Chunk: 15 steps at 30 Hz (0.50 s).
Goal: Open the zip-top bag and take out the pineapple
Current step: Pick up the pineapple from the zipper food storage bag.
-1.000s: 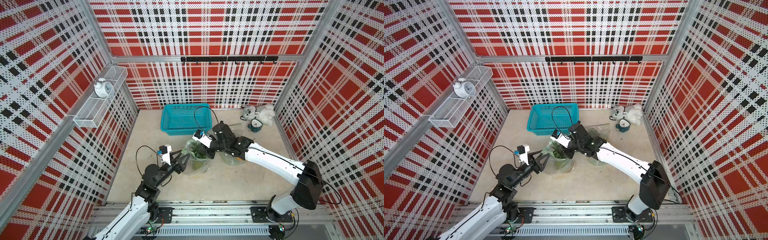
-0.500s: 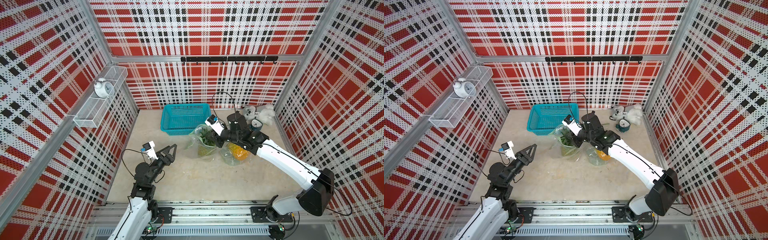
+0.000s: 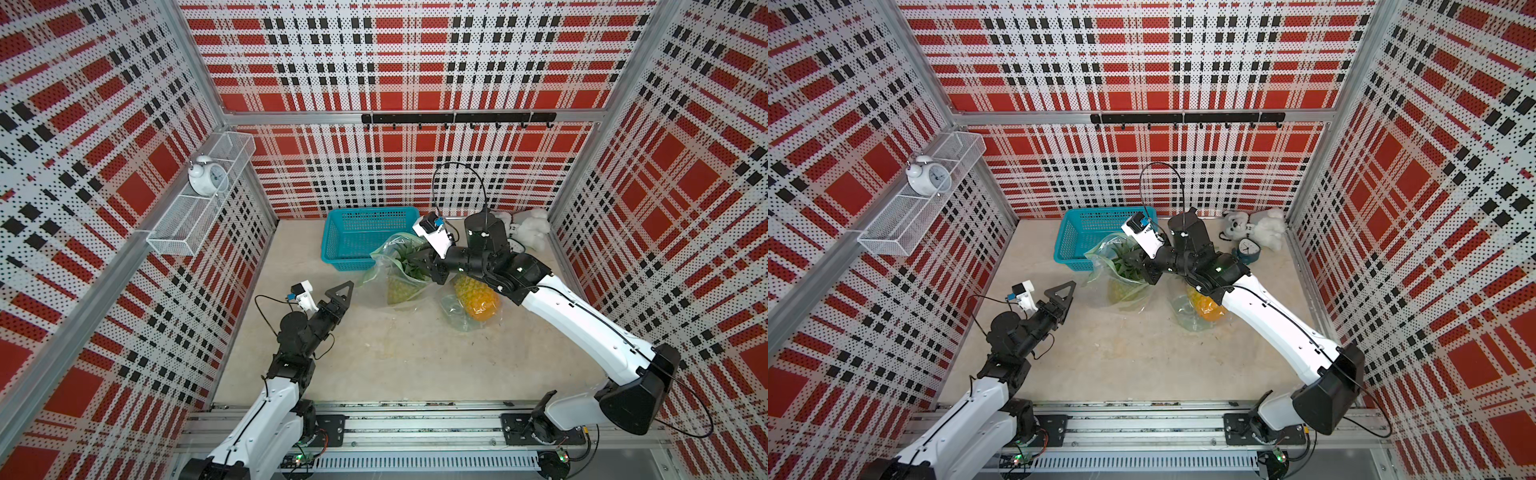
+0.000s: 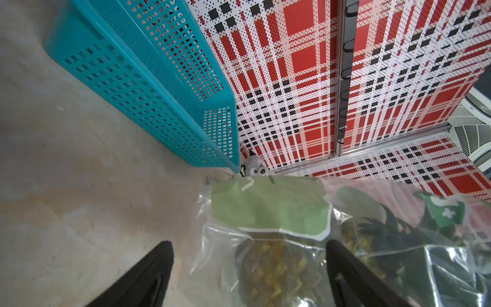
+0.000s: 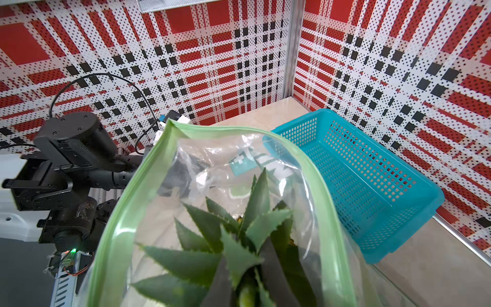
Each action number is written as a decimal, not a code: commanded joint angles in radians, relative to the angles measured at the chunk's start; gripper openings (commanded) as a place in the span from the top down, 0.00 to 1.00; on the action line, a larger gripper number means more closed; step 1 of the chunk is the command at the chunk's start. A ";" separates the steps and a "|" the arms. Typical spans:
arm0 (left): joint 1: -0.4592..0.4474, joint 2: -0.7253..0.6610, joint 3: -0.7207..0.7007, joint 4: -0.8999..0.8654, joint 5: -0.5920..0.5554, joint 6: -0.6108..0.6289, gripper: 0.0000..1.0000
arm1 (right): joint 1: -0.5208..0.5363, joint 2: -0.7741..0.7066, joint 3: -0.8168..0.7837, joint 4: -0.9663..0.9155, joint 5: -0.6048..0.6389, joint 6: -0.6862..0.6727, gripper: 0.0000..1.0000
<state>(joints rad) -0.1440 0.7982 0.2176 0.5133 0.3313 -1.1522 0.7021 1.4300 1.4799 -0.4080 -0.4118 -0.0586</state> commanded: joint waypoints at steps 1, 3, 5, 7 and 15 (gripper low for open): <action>-0.006 0.018 0.017 0.052 -0.023 -0.018 0.07 | 0.002 -0.051 0.046 0.112 -0.046 0.011 1.00; -0.006 0.036 0.010 0.083 -0.021 -0.019 0.07 | 0.002 -0.052 0.046 0.113 -0.051 0.011 1.00; -0.006 0.059 0.011 0.097 -0.020 -0.020 0.08 | 0.002 -0.054 0.044 0.119 -0.050 0.014 1.00; -0.011 0.082 0.011 0.114 -0.011 -0.029 0.08 | 0.002 -0.053 0.043 0.124 -0.050 0.017 1.00; -0.061 0.131 -0.014 0.215 -0.026 -0.073 0.18 | 0.002 -0.049 0.046 0.140 -0.042 0.021 1.00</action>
<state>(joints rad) -0.1917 0.9222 0.2169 0.6418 0.3134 -1.2091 0.7021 1.4300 1.4799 -0.4061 -0.4335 -0.0528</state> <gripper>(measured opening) 0.825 0.130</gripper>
